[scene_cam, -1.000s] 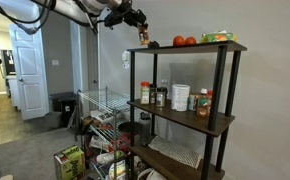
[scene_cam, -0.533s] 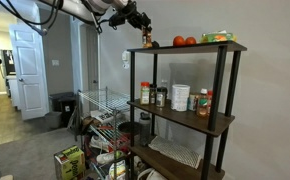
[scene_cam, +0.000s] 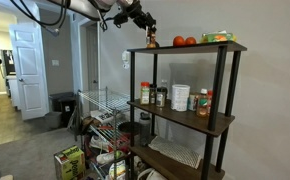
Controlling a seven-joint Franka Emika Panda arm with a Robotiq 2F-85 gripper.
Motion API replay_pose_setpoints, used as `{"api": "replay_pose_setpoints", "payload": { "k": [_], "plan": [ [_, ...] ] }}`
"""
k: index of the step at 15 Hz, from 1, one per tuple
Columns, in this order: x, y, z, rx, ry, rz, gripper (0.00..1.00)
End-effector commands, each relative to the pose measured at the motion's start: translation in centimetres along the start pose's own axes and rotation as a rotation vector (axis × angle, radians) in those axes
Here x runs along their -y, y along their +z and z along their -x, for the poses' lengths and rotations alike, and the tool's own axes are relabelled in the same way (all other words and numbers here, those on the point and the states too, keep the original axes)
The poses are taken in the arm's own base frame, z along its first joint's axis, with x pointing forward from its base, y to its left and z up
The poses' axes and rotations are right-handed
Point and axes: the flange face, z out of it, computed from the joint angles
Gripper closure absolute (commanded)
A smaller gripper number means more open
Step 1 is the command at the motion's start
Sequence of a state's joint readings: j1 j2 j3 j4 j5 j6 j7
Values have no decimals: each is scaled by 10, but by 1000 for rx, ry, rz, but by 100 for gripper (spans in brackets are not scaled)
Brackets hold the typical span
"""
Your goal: Put the spice bottle on the top shelf
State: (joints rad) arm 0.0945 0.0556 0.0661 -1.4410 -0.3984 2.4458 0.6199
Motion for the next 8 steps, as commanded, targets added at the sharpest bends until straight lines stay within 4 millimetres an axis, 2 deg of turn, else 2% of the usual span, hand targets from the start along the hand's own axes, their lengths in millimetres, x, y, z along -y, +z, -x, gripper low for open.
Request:
{"api": "replay_pose_setpoints", "payload": {
  "k": [1,8],
  "plan": [
    [1,7,-9,4,37,23,69],
    [2,18,-13,1,50,31,69]
  ]
}}
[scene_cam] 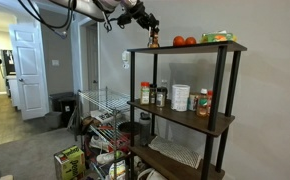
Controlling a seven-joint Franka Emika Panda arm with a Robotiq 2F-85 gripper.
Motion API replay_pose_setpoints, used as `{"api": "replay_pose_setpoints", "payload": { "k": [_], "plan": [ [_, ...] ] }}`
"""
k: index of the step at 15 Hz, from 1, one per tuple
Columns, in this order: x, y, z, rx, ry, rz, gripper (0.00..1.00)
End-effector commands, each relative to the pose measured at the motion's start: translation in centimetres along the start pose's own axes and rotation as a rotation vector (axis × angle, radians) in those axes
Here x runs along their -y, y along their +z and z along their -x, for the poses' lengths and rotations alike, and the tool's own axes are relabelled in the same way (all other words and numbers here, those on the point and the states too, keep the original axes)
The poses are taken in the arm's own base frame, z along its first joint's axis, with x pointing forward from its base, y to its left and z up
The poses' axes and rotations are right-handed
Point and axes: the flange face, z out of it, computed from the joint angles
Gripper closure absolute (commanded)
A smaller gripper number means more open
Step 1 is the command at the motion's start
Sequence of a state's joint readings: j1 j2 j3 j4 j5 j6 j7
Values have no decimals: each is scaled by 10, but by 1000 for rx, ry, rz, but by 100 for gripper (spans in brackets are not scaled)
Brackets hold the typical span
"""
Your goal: Put the spice bottle on the top shelf
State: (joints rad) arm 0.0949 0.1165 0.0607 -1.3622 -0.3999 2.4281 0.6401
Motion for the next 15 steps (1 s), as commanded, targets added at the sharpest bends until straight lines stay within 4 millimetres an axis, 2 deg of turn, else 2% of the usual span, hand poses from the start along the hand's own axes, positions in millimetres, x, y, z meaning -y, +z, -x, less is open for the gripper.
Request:
{"api": "replay_pose_setpoints", "payload": {
  "k": [1,2,3,5,7,15],
  "plan": [
    [0,4,-4,3,21,24,69],
    [0,5,-4,1,24,27,35],
    [-1,5,-5,-1,26,29,18],
    [-2,7,-4,-1,30,30,6],
    [-4,7,-3,3,33,28,0],
    [-5,-15,18,24,-16,3,0]
  ]
}}
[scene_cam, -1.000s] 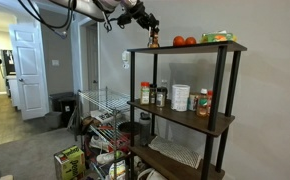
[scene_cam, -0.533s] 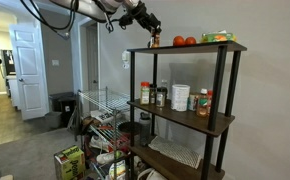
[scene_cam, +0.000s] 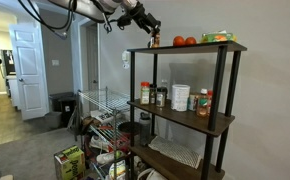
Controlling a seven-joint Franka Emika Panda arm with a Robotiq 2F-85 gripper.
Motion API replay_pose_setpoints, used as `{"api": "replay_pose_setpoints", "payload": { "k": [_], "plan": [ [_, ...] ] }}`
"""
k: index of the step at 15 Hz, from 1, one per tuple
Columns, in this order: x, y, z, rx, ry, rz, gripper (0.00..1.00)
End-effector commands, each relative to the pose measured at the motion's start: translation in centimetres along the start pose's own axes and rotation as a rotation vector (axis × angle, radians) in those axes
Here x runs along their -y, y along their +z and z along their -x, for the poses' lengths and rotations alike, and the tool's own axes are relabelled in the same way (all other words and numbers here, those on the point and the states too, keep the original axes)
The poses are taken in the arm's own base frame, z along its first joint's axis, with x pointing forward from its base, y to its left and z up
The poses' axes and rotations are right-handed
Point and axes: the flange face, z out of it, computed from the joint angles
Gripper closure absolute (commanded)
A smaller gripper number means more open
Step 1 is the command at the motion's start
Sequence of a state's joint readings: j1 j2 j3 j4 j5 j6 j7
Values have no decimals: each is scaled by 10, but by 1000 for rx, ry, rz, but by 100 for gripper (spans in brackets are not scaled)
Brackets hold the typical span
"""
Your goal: Put the spice bottle on the top shelf
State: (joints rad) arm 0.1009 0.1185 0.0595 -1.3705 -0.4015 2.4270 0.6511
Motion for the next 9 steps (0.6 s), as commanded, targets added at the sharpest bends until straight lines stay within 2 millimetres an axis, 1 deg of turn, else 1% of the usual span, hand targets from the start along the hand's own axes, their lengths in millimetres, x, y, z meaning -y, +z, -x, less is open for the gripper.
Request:
{"api": "replay_pose_setpoints", "payload": {
  "k": [1,5,7,9],
  "plan": [
    [-11,-23,17,15,-22,4,0],
    [-27,-43,37,35,-36,16,0],
    [-34,-50,52,54,-43,22,0],
    [-42,-52,71,88,-55,32,0]
  ]
}}
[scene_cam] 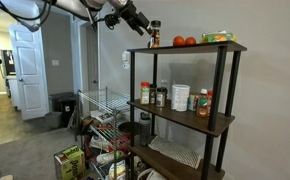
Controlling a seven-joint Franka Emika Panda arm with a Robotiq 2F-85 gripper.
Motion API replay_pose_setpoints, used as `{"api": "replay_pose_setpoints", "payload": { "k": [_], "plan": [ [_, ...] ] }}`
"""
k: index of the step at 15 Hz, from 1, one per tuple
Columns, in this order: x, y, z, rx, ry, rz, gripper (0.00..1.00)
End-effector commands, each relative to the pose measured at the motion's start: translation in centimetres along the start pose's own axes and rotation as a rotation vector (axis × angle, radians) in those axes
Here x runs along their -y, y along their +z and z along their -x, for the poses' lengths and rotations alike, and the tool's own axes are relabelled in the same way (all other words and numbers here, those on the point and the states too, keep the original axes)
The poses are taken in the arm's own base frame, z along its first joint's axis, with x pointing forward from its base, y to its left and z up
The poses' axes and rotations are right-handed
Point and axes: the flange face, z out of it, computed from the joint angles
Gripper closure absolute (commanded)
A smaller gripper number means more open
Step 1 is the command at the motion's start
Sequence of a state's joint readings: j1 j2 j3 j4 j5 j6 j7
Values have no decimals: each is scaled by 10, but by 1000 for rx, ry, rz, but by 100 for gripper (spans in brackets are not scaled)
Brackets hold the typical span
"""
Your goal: Put the spice bottle on the top shelf
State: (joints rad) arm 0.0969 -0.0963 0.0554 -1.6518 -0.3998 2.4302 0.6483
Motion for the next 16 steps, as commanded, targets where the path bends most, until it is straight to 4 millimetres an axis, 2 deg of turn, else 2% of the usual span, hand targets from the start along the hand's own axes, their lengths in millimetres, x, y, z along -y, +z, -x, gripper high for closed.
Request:
{"api": "replay_pose_setpoints", "payload": {
  "k": [1,7,11,12,14,16],
  "plan": [
    [-22,-7,43,56,-37,8,0],
    [-51,15,96,156,-20,28,0],
    [-64,37,125,195,0,14,0],
    [-55,37,112,193,8,39,0],
    [-59,44,121,201,10,35,0],
    [-60,45,123,202,11,36,0]
  ]
}}
